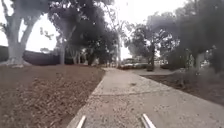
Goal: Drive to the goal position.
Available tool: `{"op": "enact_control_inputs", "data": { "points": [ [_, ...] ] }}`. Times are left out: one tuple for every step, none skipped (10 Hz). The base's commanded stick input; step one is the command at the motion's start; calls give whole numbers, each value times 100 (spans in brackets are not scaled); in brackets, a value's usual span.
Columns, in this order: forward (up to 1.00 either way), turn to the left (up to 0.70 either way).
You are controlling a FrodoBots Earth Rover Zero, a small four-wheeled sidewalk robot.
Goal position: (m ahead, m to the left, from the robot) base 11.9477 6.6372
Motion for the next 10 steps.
{"op": "enact_control_inputs", "data": {
  "points": [
    [100, 0],
    [100, 0],
    [100, 0],
    [100, 0],
    [100, 0],
    [100, 0],
    [100, 0],
    [100, 0],
    [100, 0],
    [100, 0]
  ]
}}
